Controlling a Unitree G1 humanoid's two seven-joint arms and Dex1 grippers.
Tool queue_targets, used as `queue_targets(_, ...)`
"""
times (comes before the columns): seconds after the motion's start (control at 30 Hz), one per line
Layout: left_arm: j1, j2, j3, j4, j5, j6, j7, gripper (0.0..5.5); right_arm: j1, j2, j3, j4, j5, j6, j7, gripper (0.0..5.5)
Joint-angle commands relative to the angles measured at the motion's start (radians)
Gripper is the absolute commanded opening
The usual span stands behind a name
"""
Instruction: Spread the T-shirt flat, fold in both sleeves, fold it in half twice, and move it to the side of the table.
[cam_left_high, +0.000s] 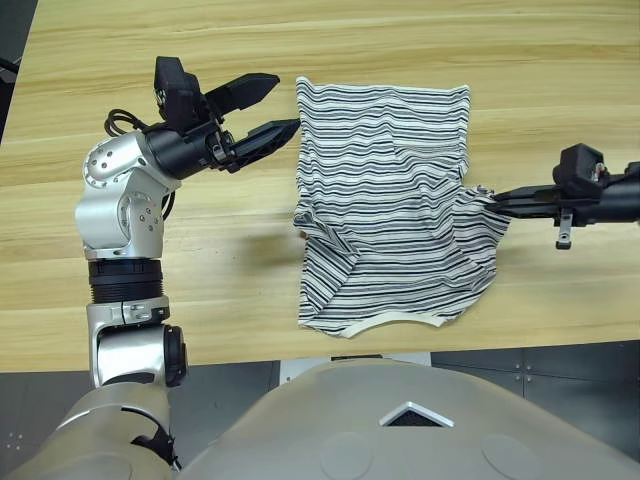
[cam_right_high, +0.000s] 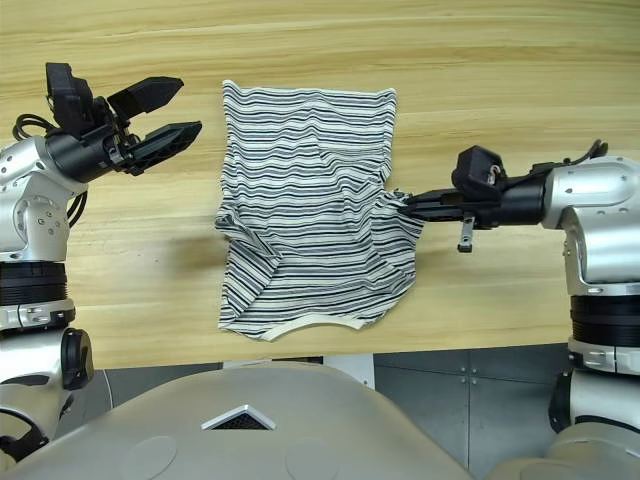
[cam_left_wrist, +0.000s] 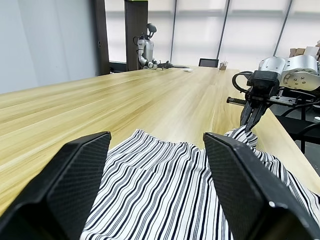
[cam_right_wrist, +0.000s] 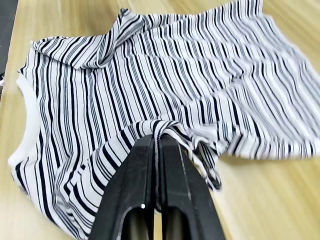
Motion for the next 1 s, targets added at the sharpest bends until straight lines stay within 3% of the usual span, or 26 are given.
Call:
queue_targets(0.03, -0.009, -0.001, -0.004, 0.015, 0.012, -0.014, -0.007, 3.47, -0.060, 0.044, 0.067, -0.011, -0.007, 0.010, -0.027, 0.13)
queue_targets(0.6, -0.028, -0.005, -0.012, 0.045, 0.011, -0.019, -0.010, 3.47, -0.170, 0.242, 0.343, 0.109, -0.048, 0.081, -0.055, 0.13)
queue_targets(1.0, -0.034, -0.006, -0.011, 0.064, 0.009, -0.026, -0.011, 3.47, -0.182, 0.241, 0.327, 0.142, -0.039, 0.071, -0.054, 2.27)
